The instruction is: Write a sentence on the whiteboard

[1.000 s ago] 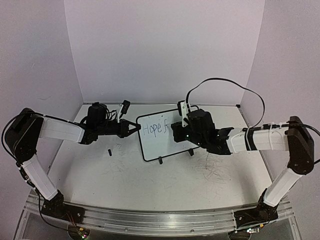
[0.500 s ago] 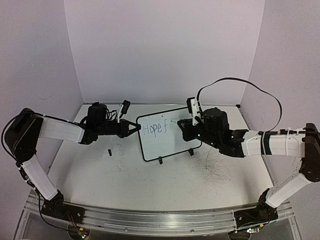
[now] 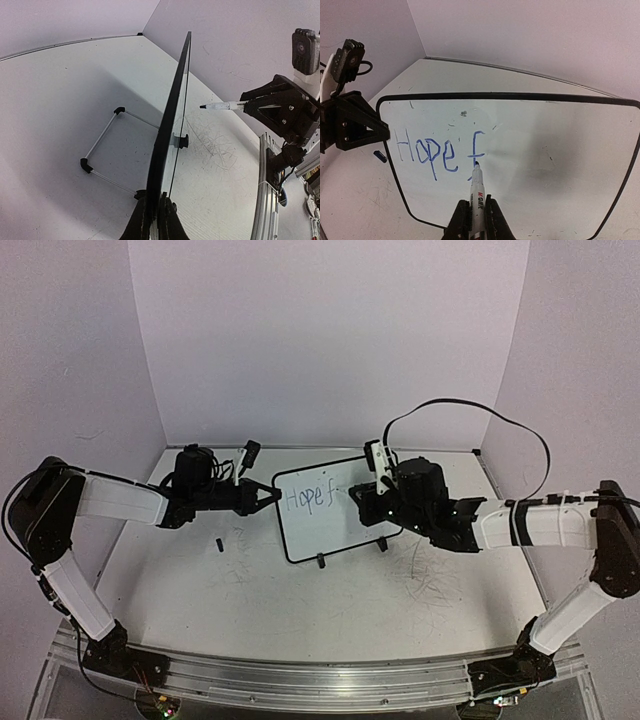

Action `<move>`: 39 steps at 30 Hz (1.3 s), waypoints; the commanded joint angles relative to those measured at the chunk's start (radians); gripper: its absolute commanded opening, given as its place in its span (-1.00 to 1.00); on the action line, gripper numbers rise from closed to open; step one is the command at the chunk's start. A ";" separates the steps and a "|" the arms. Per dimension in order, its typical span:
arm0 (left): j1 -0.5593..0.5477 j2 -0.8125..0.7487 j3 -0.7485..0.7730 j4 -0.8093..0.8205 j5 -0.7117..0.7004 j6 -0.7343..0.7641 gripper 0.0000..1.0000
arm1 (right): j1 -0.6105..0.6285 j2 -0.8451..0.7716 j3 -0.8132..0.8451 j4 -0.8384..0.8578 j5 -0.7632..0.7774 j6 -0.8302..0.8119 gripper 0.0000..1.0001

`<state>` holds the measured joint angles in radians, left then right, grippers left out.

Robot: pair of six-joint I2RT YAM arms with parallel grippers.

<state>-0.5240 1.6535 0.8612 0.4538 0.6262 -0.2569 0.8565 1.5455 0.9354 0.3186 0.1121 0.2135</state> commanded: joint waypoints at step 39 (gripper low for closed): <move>0.002 -0.023 0.002 -0.056 -0.059 0.068 -1.00 | -0.030 0.084 0.087 0.031 0.030 0.017 -1.00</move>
<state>-0.5236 1.6535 0.8612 0.4455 0.6170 -0.2344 0.8261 1.6241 0.9820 0.3215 0.0944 0.2195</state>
